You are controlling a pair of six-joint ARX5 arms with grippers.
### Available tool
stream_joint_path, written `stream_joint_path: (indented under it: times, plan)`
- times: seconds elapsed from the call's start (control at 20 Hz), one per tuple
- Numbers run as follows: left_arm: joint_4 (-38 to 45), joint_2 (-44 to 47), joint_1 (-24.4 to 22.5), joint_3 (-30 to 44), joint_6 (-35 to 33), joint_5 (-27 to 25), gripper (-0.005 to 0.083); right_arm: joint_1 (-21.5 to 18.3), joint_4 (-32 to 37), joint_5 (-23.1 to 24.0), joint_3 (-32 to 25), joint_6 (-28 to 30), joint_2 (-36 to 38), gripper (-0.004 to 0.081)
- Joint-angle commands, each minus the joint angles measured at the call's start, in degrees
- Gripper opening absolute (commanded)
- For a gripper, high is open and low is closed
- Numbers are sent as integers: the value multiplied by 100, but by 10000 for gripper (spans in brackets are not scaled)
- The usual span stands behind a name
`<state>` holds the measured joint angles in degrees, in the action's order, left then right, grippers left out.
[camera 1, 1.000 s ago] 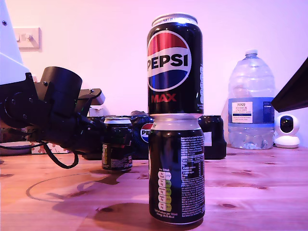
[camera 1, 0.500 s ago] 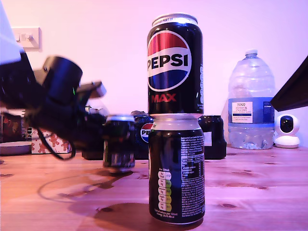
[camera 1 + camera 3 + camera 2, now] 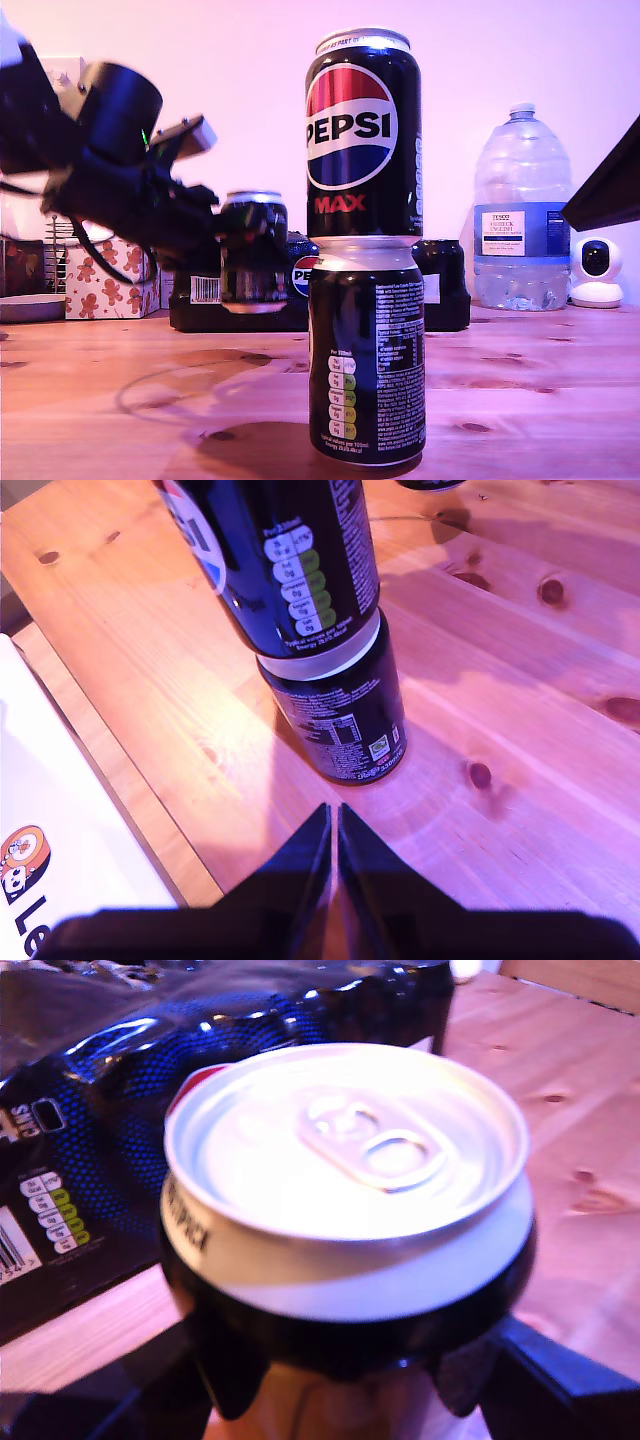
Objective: Stack up the Pepsi cans on top of each other
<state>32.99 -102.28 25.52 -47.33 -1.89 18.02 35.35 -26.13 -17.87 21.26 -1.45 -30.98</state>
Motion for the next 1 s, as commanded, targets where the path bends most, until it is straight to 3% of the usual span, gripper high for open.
stream_joint_path:
  times: [0.0, 0.15, 0.55, 0.95]
  plan:
    - [46, 623, 15, -44, -33, 103, 510, 35, 55, -13, -50, 4, -24, -13]
    - [-372, 1198, 15, -44, -31, 127, 473, 35, 61, -13, -50, 4, -24, -13]
    - [-1373, 2549, 109, -48, -11, 411, 473, 35, 101, -13, -50, 4, -24, -13]
    - [-2337, 3383, 680, -328, -116, 603, 473, 35, 101, 4, -50, 4, -24, -13]
